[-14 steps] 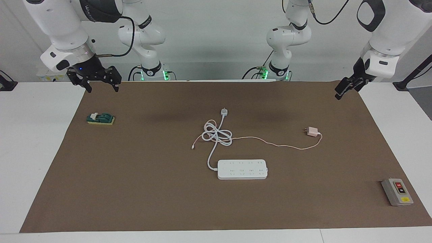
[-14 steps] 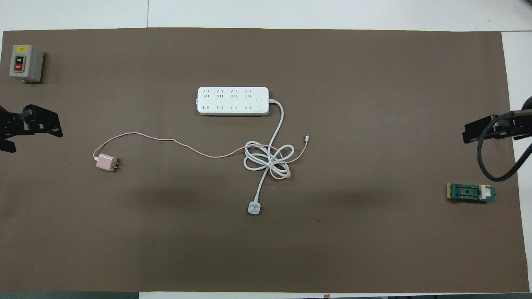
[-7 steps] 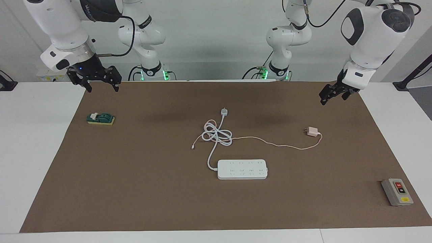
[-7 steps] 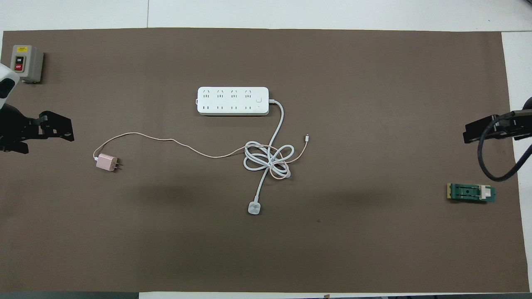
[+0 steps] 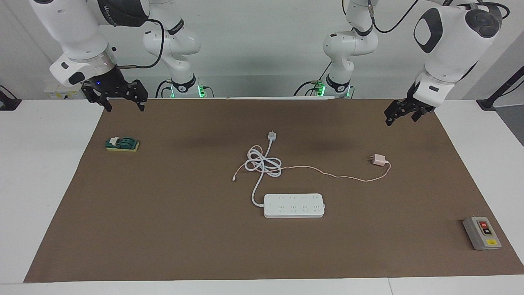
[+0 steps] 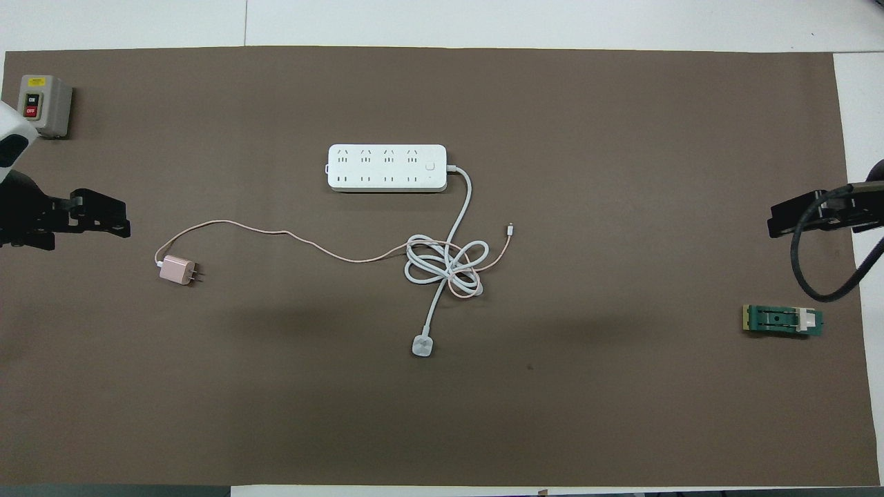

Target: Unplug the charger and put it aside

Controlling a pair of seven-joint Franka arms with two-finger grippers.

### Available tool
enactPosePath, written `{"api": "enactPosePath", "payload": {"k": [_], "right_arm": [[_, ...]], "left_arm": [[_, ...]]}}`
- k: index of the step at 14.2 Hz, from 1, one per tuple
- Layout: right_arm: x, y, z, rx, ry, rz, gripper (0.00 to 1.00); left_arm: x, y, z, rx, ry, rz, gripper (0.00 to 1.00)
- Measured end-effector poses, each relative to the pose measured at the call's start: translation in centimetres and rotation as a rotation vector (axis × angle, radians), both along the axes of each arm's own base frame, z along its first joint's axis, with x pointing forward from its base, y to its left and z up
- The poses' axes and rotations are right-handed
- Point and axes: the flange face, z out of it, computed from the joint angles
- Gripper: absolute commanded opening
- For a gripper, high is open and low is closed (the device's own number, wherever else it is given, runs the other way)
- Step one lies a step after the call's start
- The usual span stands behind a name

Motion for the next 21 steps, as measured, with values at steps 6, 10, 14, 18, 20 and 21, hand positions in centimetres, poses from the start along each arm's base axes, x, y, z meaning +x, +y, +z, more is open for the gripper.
{"api": "enactPosePath", "payload": {"k": [6, 10, 14, 18, 20, 21], "right_arm": [[0.0, 0.04, 0.0, 0.0, 0.0, 0.001, 1.0], [0.0, 0.05, 0.0, 0.0, 0.0, 0.001, 1.0], [0.0, 0.05, 0.0, 0.0, 0.0, 0.001, 1.0], [0.0, 0.05, 0.0, 0.0, 0.0, 0.001, 1.0], [0.0, 0.05, 0.0, 0.0, 0.0, 0.001, 1.0], [0.0, 0.05, 0.0, 0.0, 0.0, 0.001, 1.0]], "left_arm": [[-0.19, -0.44, 0.38, -0.005, -0.004, -0.014, 1.0], [-0.19, -0.51, 0.44, -0.009, -0.005, -0.074, 1.0], [-0.21, -0.44, 0.58, -0.013, -0.008, -0.126, 1.0], [-0.22, -0.56, 0.58, -0.029, -0.008, -0.122, 1.0], [-0.22, -0.63, 0.59, -0.037, -0.008, -0.121, 1.0], [-0.22, -0.64, 0.59, -0.038, -0.008, -0.12, 1.0]]}}
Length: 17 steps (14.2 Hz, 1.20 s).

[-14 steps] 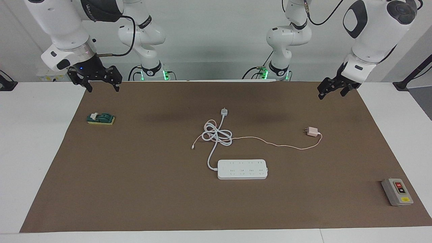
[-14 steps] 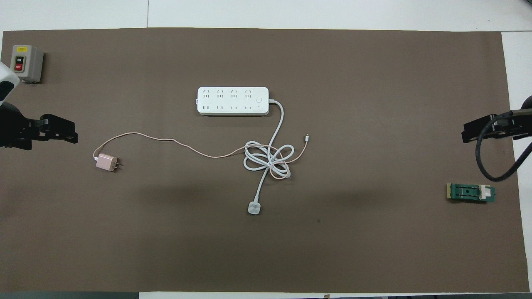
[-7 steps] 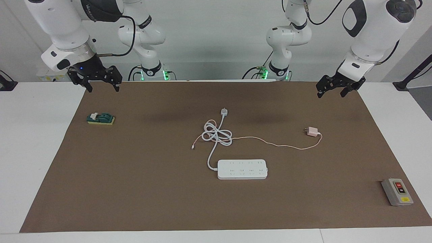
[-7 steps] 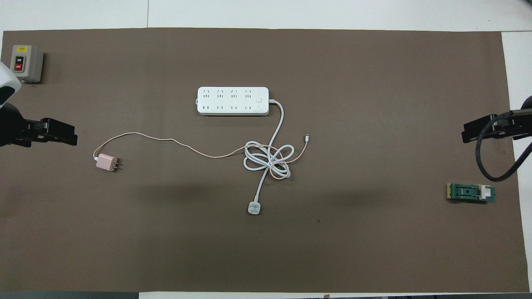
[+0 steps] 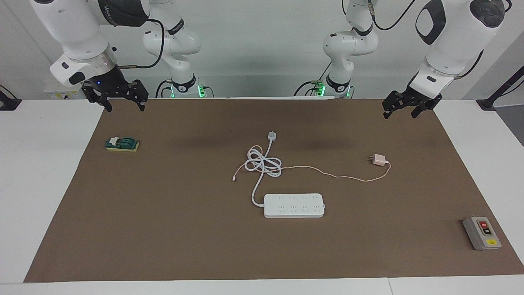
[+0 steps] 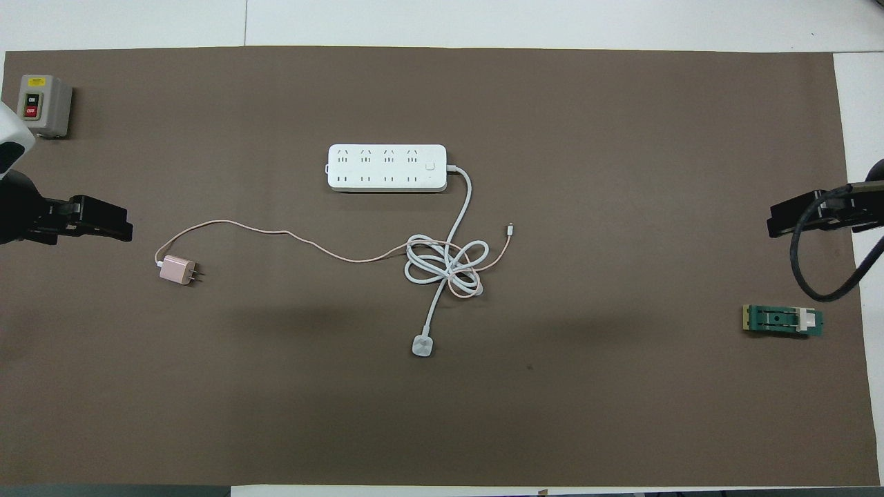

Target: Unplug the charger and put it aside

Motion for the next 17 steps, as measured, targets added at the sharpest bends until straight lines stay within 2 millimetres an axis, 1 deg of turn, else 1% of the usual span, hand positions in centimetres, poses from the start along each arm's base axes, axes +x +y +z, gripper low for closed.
{"api": "enactPosePath", "payload": {"k": [17], "right_arm": [[0.0, 0.02, 0.0, 0.0, 0.0, 0.0, 1.0]], "left_arm": [[0.02, 0.29, -0.01, 0.018, -0.001, 0.0, 1.0]]}}
